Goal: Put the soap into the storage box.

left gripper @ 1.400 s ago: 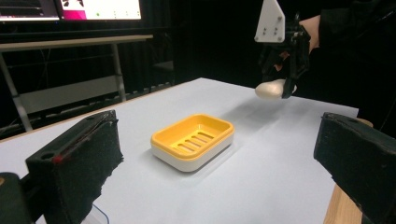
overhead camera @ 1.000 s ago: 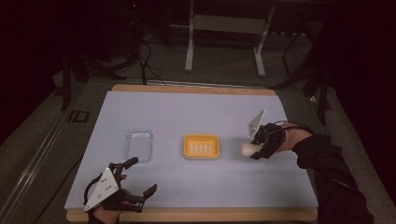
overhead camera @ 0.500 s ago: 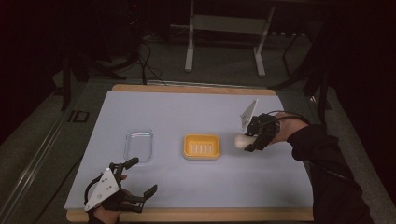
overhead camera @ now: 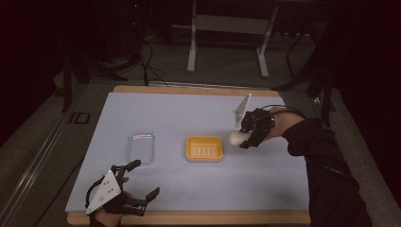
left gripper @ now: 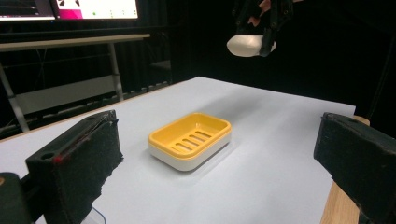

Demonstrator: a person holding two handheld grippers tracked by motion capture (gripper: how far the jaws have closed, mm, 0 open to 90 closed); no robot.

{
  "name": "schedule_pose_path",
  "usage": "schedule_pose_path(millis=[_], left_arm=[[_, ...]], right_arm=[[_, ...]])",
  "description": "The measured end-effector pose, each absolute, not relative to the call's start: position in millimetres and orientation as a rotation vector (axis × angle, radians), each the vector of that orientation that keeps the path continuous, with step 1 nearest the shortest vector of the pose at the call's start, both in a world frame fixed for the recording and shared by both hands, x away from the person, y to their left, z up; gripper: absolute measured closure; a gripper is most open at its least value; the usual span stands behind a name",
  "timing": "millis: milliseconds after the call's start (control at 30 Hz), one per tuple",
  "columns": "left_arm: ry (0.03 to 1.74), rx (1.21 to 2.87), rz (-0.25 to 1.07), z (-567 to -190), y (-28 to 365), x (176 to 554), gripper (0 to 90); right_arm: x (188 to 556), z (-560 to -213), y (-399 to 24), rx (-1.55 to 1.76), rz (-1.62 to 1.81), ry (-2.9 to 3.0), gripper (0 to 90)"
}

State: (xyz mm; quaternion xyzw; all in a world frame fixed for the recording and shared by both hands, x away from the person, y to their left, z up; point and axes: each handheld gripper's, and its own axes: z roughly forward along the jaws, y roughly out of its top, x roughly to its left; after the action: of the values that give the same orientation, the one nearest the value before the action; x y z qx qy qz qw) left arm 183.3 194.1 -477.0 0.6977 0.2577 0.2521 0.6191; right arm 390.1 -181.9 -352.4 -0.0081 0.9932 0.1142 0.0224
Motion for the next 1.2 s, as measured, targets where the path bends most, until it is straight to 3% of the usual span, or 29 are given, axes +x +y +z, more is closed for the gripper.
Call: schedule_pose_path(millis=[1200], left_arm=[[0.584,1.598,0.575,-476.4,194.1,182.7,0.9]], right_arm=[[398.7,-362.1,-116.0,-0.188,0.543,3.058,49.7]])
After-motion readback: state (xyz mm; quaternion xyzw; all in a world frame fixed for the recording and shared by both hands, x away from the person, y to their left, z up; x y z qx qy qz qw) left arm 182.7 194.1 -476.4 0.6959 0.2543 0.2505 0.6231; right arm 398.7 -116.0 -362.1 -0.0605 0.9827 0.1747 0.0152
